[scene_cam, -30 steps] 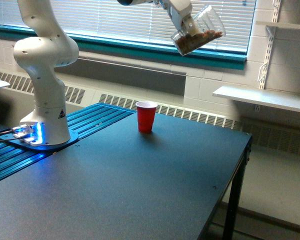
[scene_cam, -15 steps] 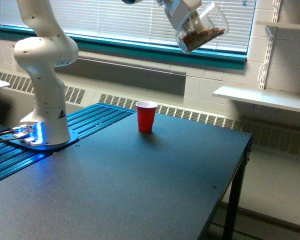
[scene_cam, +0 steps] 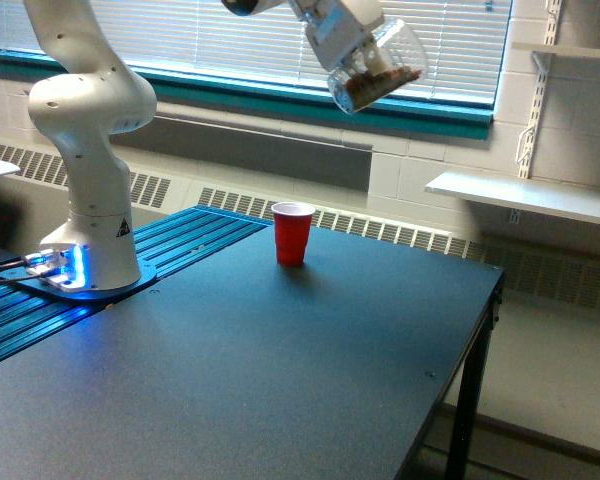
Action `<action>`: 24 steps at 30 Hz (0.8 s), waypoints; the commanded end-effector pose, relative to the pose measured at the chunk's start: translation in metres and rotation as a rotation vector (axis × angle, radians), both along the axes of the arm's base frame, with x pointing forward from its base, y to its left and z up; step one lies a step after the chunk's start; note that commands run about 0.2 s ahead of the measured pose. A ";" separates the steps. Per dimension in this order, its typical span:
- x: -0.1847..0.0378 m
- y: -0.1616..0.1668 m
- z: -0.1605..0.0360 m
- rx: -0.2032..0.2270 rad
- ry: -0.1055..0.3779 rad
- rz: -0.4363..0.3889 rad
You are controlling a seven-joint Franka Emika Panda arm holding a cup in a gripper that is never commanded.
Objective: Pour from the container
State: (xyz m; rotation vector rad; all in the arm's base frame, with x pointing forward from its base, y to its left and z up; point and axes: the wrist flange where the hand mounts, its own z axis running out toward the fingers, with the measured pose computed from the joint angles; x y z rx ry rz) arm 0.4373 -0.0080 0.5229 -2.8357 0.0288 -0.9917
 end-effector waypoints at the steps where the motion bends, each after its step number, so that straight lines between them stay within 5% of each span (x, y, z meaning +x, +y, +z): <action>1: -0.024 0.015 -0.004 -0.009 0.005 0.031; 24: -0.068 0.047 -0.029 -0.096 0.068 0.165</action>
